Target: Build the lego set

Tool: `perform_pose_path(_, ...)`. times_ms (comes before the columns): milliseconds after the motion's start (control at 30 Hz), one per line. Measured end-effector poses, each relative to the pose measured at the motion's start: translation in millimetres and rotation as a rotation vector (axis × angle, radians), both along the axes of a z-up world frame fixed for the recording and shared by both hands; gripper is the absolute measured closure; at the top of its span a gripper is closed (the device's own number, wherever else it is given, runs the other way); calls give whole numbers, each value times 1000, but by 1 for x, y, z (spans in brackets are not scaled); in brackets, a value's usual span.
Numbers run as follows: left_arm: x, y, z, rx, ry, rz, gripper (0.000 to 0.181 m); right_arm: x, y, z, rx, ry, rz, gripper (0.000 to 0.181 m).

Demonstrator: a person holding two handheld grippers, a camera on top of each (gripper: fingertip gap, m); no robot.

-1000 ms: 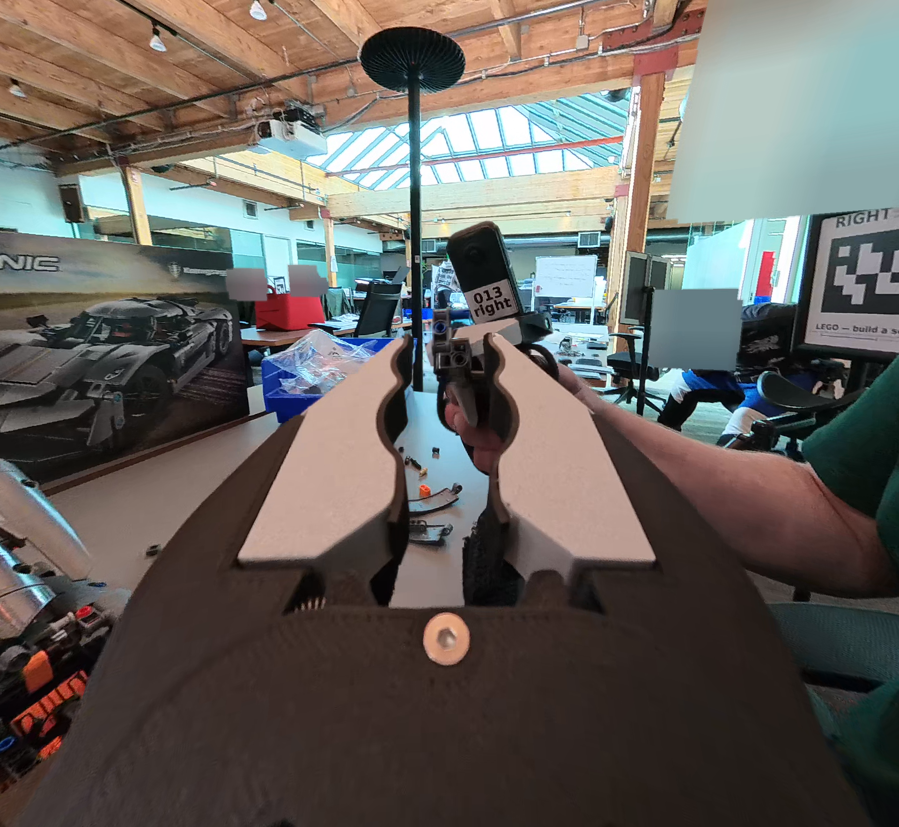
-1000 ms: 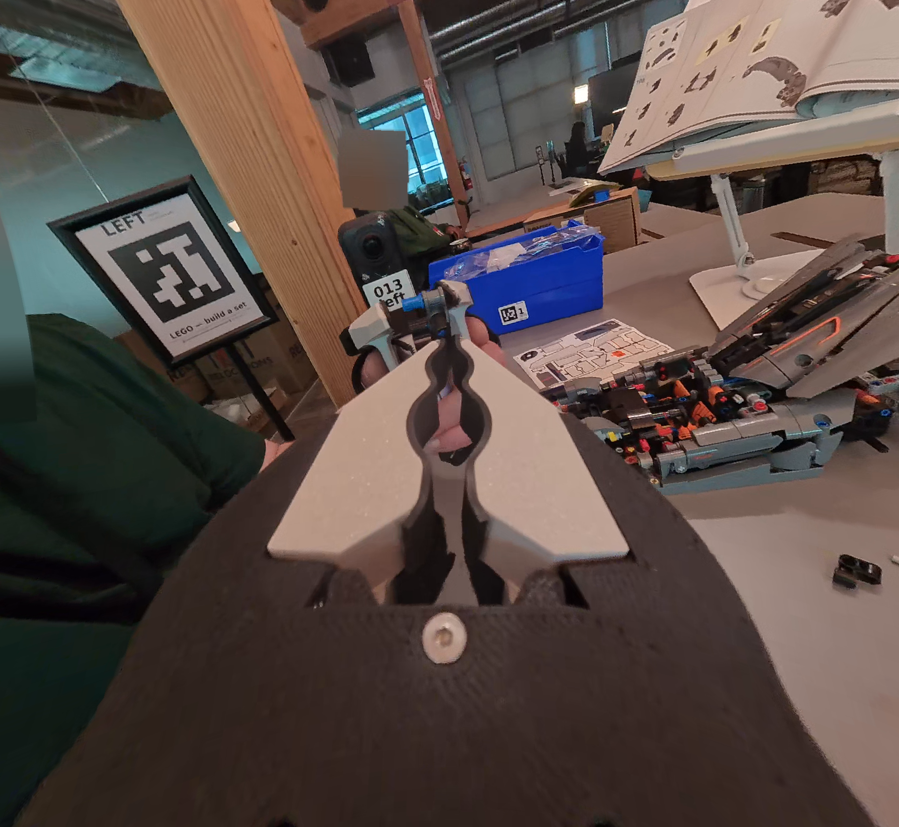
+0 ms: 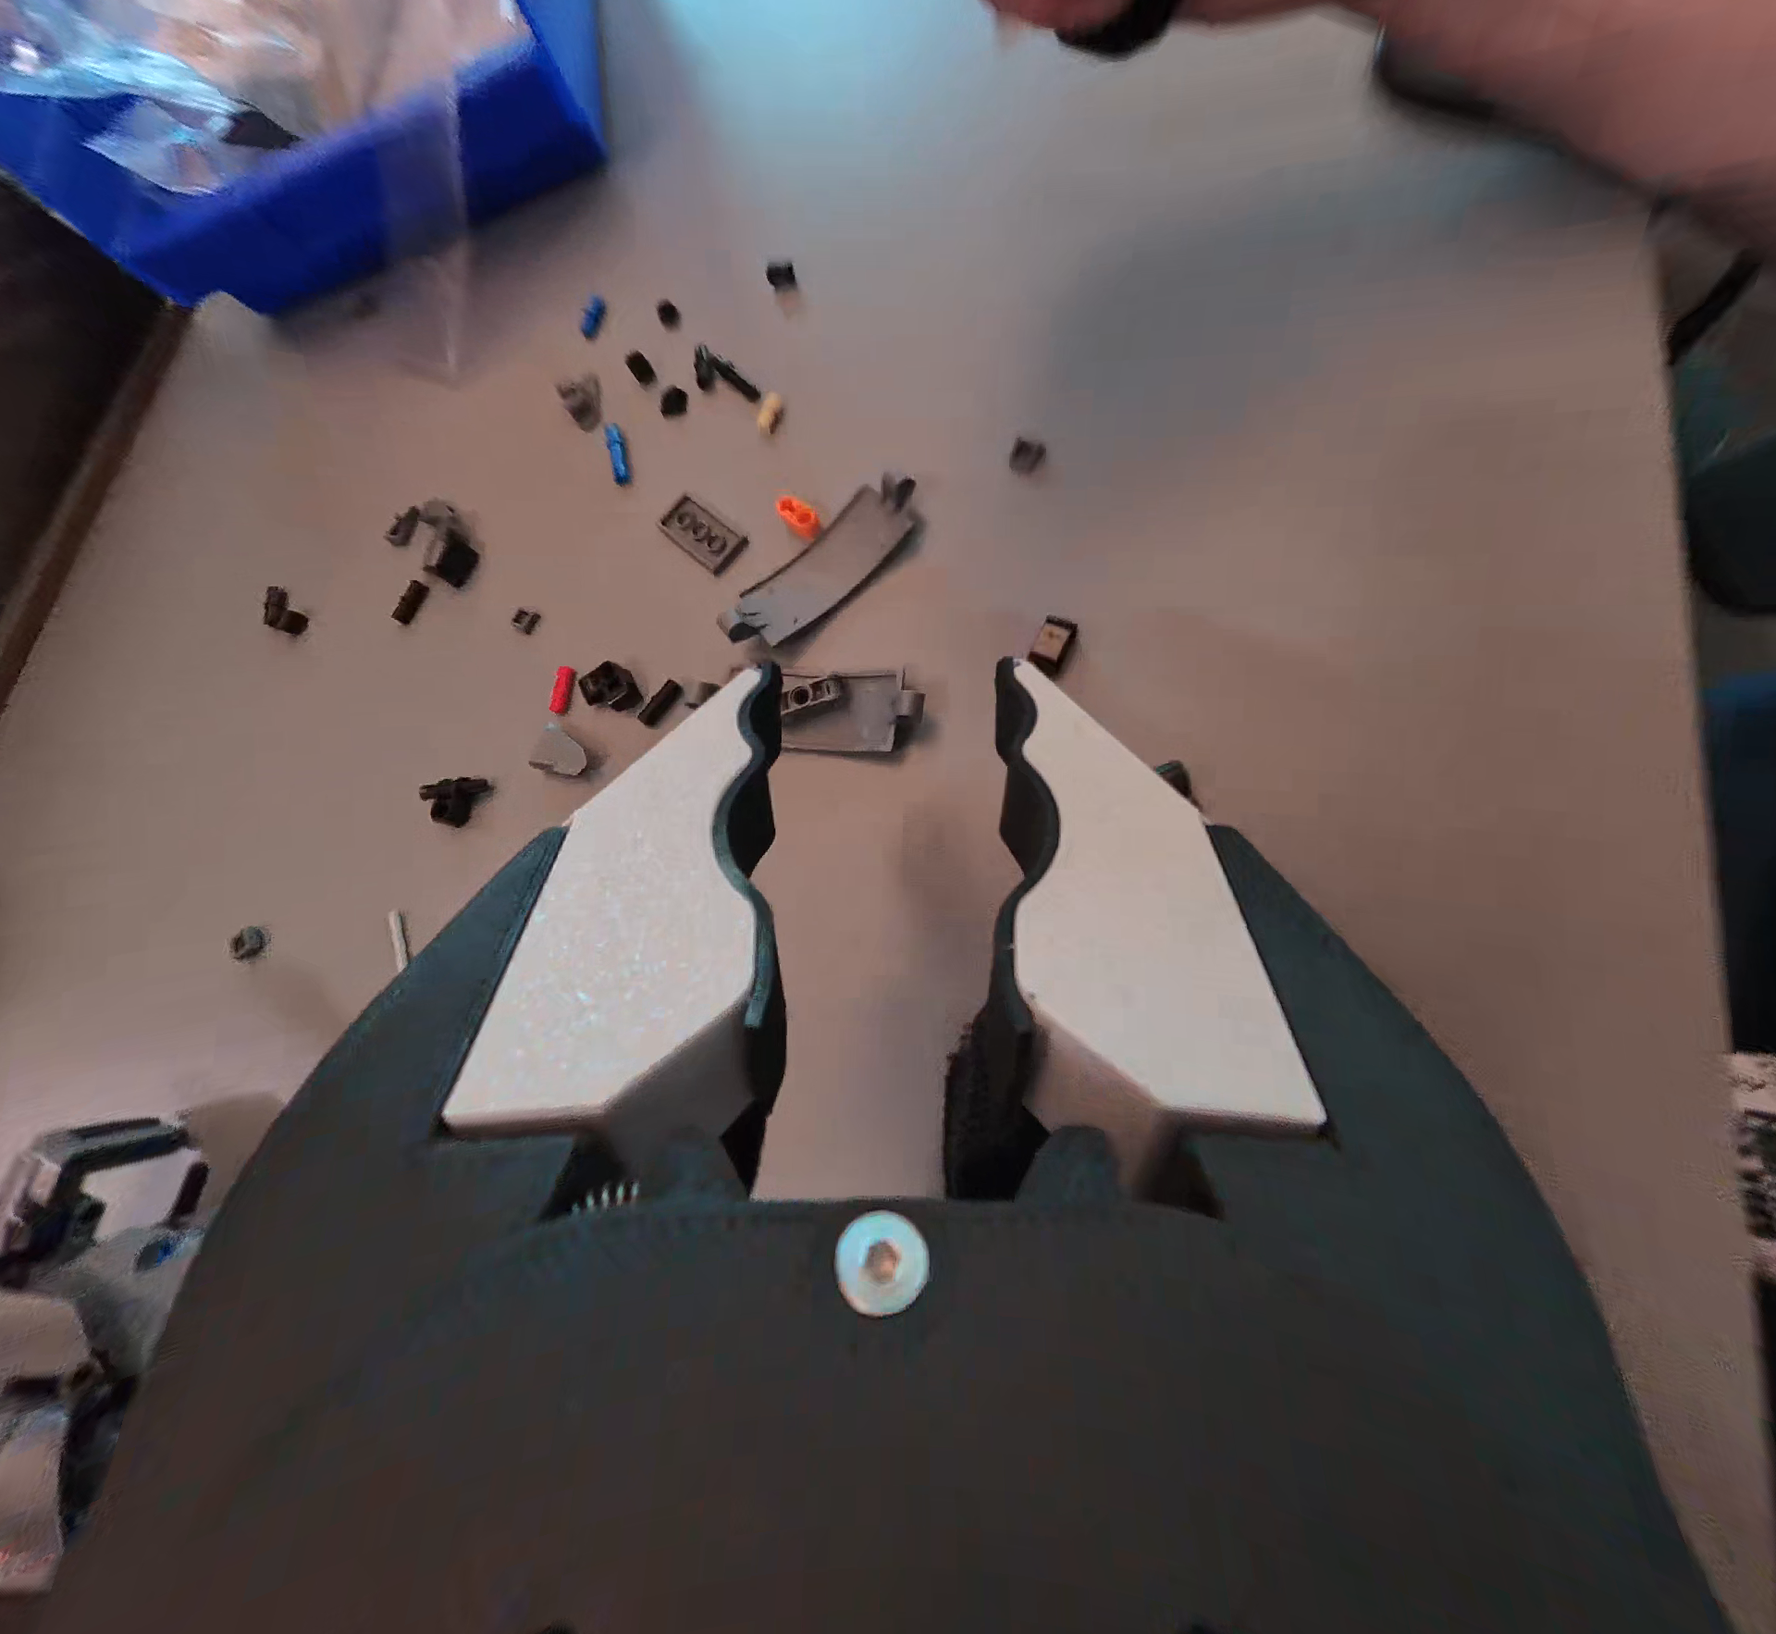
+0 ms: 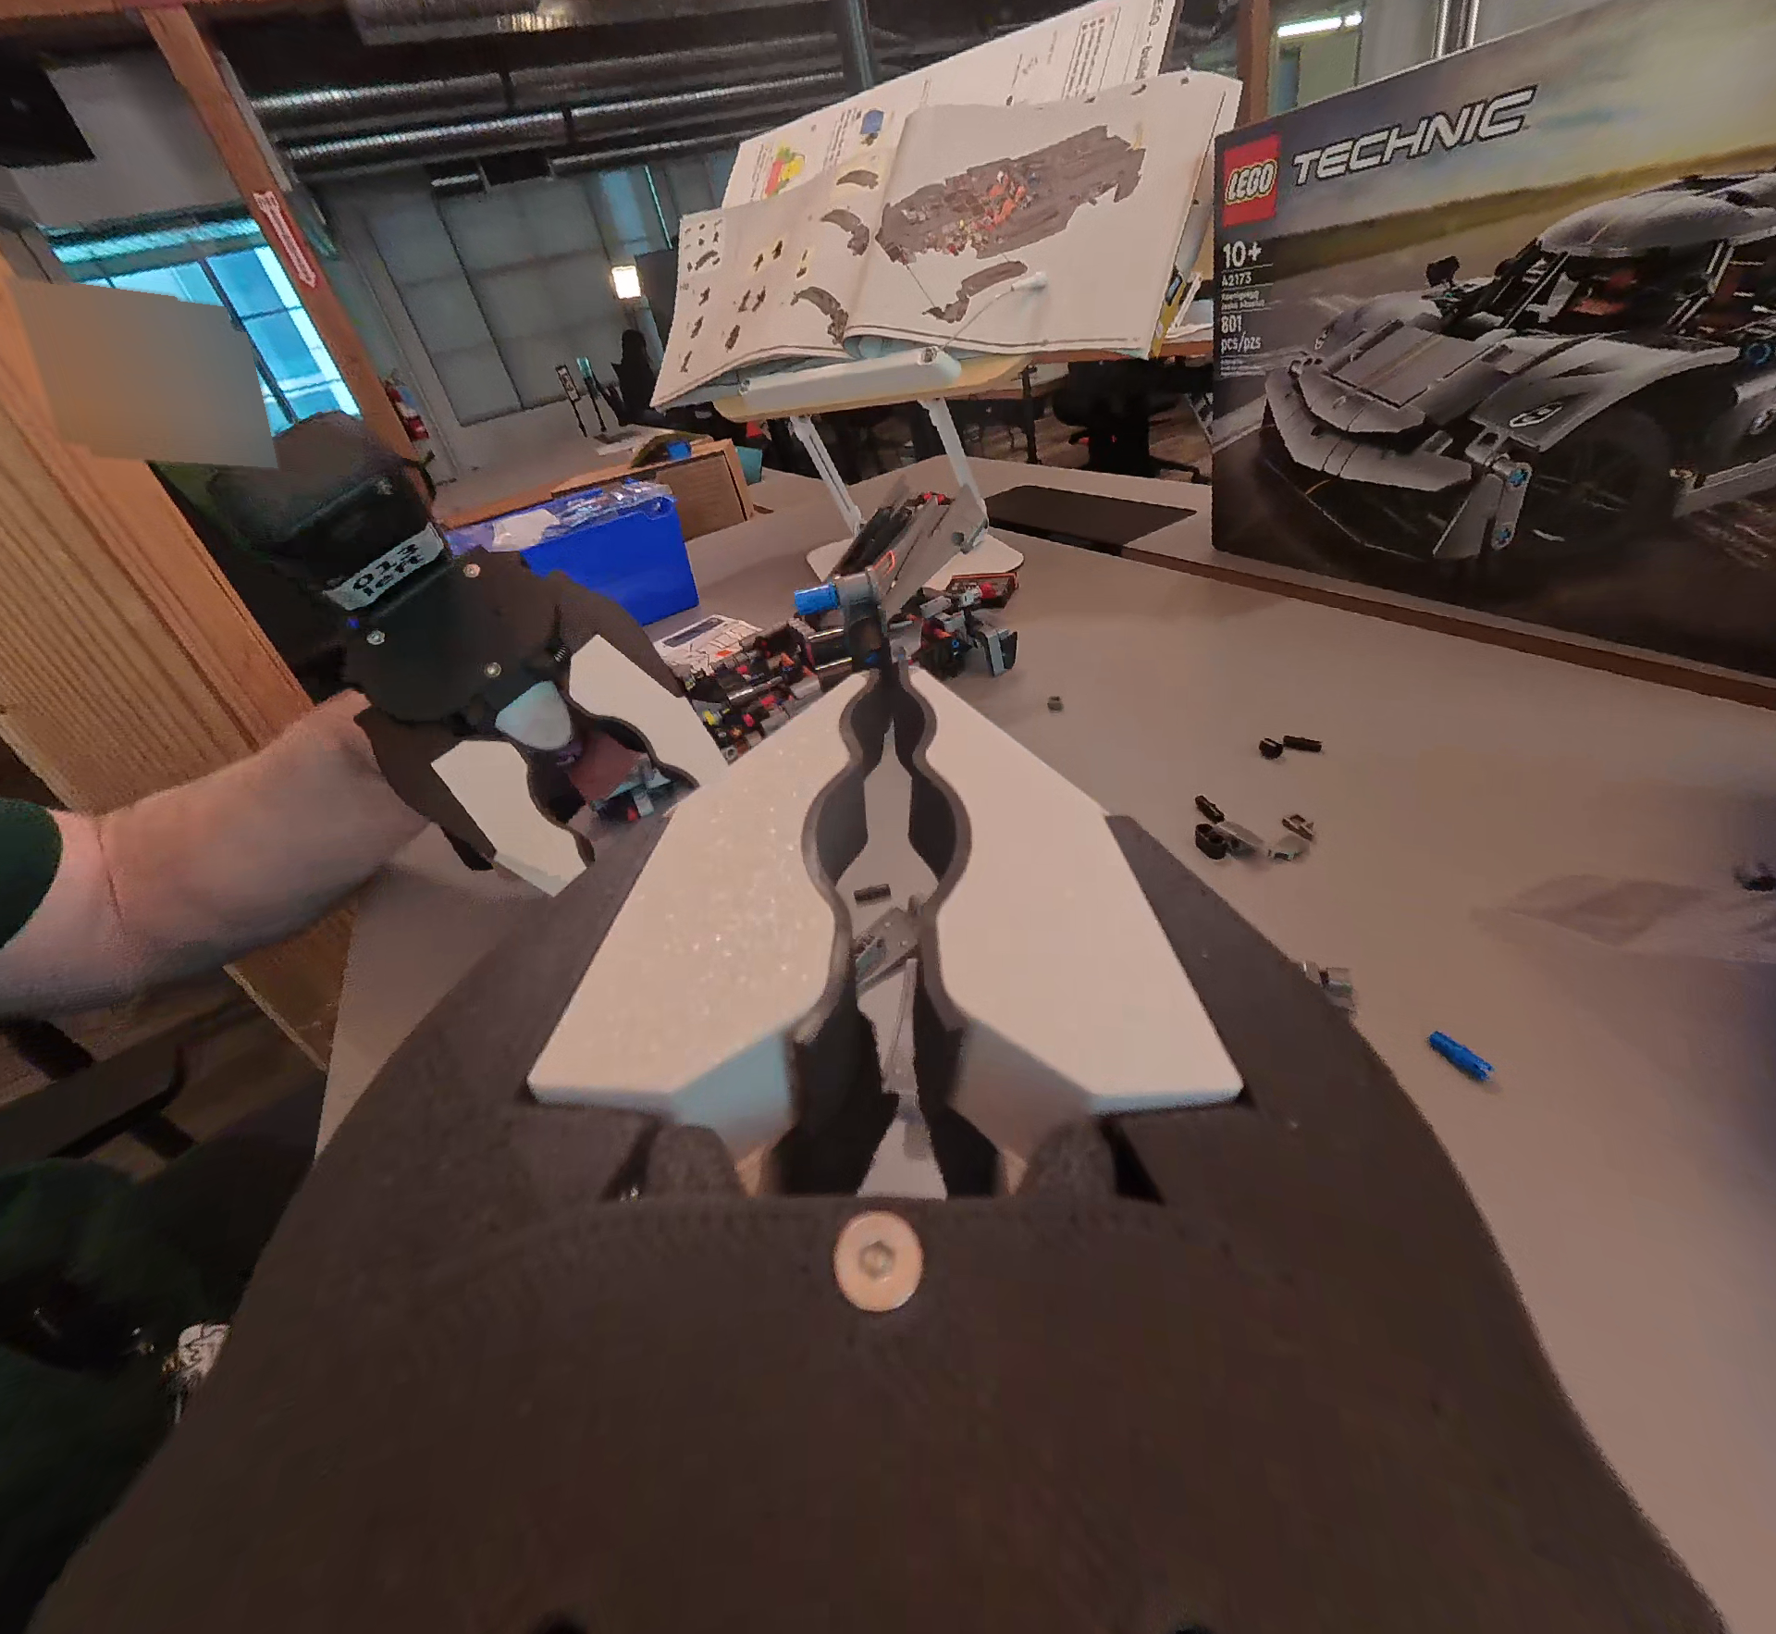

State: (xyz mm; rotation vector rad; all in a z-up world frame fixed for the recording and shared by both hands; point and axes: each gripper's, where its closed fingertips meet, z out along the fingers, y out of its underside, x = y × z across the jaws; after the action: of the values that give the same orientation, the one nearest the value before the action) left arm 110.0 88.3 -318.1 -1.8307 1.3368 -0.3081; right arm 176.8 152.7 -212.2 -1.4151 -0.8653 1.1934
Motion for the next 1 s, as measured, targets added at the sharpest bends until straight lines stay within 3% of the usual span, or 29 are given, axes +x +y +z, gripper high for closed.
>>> perform_pose_path(267,17,10,-32,18,232,-120,144,2,-2,-4,-3,-9,2,181)
perform_pose_path(500,18,15,-45,11,214,-108,158,-2,0,-10,-6,-42,-1,181)
perform_pose_path(700,19,15,-48,33,206,-105,181,-2,1,-12,-8,-46,-8,181)
perform_pose_path(1000,6,13,-54,-7,243,-83,181,0,3,-12,-14,-42,-11,181)
